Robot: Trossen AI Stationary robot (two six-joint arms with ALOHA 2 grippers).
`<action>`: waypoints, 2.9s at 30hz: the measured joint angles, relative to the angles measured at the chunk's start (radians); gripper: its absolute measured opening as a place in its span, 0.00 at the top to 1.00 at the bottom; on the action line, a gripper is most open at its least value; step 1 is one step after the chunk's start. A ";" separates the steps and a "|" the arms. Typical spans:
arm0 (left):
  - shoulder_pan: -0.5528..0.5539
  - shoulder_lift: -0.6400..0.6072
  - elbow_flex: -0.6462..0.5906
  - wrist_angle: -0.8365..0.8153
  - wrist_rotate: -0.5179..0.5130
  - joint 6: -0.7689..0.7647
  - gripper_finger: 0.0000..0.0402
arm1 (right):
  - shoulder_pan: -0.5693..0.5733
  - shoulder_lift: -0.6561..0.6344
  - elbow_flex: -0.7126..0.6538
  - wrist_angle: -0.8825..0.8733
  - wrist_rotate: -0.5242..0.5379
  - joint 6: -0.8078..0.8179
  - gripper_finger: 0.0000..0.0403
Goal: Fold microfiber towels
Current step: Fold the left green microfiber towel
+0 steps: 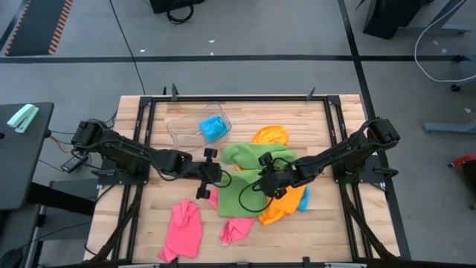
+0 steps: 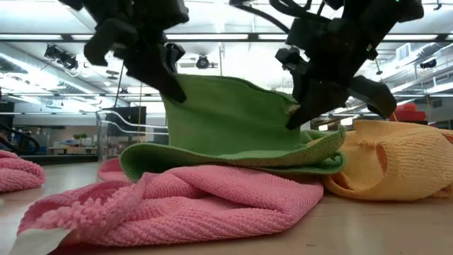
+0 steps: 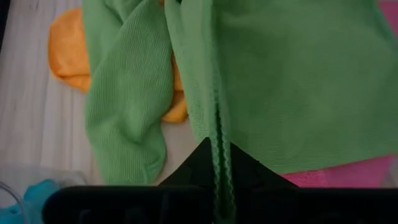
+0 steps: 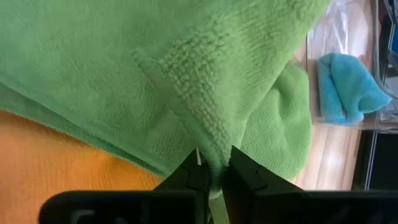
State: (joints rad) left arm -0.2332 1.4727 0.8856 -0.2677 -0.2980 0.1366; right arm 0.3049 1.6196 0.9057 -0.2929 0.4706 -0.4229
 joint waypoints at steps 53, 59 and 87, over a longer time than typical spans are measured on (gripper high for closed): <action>-0.058 0.227 -0.024 0.172 0.123 -0.047 0.94 | -0.050 0.001 -0.070 -0.007 -0.174 -0.175 0.91; -0.064 0.241 -0.024 0.202 0.125 -0.083 0.90 | -0.050 0.001 -0.070 -0.008 -0.174 -0.184 0.91; -0.084 0.278 0.016 0.156 0.229 -0.211 0.45 | -0.049 0.001 0.017 -0.197 -0.242 -0.054 0.91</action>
State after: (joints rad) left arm -0.3170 1.7512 0.9012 -0.1119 -0.0694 -0.0740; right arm 0.2558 1.6207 0.9222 -0.4895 0.2287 -0.4773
